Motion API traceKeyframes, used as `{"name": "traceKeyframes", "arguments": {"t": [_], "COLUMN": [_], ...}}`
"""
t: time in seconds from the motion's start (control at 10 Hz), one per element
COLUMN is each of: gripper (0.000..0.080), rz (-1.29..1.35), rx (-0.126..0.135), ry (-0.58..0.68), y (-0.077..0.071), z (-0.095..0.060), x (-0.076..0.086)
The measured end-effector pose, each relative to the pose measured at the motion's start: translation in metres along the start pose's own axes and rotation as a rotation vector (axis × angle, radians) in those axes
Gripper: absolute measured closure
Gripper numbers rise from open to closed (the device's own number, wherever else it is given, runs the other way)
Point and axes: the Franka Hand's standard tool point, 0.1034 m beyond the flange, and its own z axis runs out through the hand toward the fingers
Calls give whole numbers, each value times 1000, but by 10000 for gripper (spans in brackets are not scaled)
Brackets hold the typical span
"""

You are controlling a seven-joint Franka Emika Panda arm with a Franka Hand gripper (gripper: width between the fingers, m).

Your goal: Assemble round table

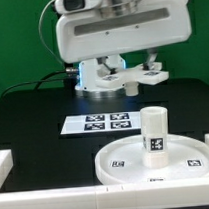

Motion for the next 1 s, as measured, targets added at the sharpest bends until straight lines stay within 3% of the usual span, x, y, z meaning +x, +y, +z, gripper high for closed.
{"name": "traceKeyframes", "arguments": {"t": [0.3, 0.6, 1.0], "gripper": [351, 351, 351], "rz": [-10, -58, -104], "rx": [-5, -12, -12], "ry": [0, 18, 9], "y": [-2, -17, -20], "z": [1, 0, 7], "x": [1, 21, 24]}}
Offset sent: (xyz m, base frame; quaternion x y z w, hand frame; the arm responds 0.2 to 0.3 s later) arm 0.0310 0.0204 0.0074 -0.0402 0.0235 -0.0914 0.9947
